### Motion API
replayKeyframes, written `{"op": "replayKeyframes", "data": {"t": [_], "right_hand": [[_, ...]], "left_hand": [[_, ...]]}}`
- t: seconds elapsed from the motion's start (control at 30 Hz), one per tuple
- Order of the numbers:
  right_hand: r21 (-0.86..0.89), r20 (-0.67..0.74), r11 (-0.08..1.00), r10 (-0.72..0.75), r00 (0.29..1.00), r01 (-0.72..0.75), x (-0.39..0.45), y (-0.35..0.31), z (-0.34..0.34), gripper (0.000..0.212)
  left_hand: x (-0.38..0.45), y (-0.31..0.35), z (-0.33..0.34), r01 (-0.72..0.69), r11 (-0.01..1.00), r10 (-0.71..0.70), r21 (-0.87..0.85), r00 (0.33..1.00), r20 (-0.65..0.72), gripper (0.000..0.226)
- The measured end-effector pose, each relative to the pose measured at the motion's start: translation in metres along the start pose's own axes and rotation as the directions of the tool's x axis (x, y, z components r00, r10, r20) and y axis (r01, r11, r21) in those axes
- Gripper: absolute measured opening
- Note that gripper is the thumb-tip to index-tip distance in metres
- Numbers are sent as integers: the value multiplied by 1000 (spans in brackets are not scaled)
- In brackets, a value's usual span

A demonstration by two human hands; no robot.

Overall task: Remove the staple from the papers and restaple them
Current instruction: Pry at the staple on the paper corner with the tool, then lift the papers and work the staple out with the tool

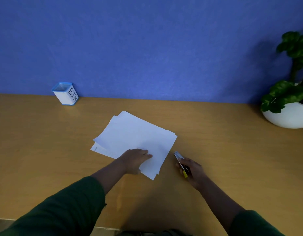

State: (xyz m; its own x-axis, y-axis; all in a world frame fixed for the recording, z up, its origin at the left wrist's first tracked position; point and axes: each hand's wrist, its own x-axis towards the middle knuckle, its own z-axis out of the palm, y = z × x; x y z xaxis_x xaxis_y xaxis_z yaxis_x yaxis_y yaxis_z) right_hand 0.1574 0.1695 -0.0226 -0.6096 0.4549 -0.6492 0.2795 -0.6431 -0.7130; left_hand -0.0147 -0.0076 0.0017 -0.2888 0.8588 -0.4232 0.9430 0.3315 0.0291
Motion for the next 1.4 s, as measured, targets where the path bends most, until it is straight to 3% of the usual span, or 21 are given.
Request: {"op": "replayKeyframes", "data": {"t": [0.17,0.5,0.73,0.83,0.93,1.07,1.1,1.17,1.23,1.27,1.4], "right_hand": [[11,-20,1000,-2,1000,3,-8,6,-5,17],[-12,-44,1000,-7,999,6,-15,11,-9,16],[-6,-63,1000,-4,998,3,-15,11,-9,21],[7,-51,1000,-6,999,7,-16,10,-9,19],[22,-43,1000,-10,999,11,-16,11,-9,17],[75,-76,997,-22,997,27,-18,14,-7,16],[94,-90,995,-28,996,36,-19,14,-5,16],[93,-116,993,-56,992,67,-23,10,1,13],[41,-130,990,-128,983,135,-31,-1,10,4],[8,-132,981,-190,973,193,-35,-8,16,4],[-221,-116,857,-496,860,465,-54,-43,42,15]], "left_hand": [[1,-6,-5,-30,998,23,62,994,107,93],[4,-13,14,-19,1000,20,6,995,-98,72],[10,-4,21,4,998,8,58,979,-203,65],[13,-3,24,54,997,-66,-59,972,-227,63],[12,0,24,75,947,-183,-313,926,-331,42],[15,13,5,173,715,-475,-677,831,-290,35],[16,16,-3,159,617,-526,-771,812,-253,33],[18,20,-19,24,300,-601,-954,781,-169,26],[17,25,-34,-128,-23,-605,-992,791,-88,22],[16,28,-42,-176,-126,-599,-976,798,-66,23],[12,43,-70,-273,-336,-581,-901,813,-29,27]]}}
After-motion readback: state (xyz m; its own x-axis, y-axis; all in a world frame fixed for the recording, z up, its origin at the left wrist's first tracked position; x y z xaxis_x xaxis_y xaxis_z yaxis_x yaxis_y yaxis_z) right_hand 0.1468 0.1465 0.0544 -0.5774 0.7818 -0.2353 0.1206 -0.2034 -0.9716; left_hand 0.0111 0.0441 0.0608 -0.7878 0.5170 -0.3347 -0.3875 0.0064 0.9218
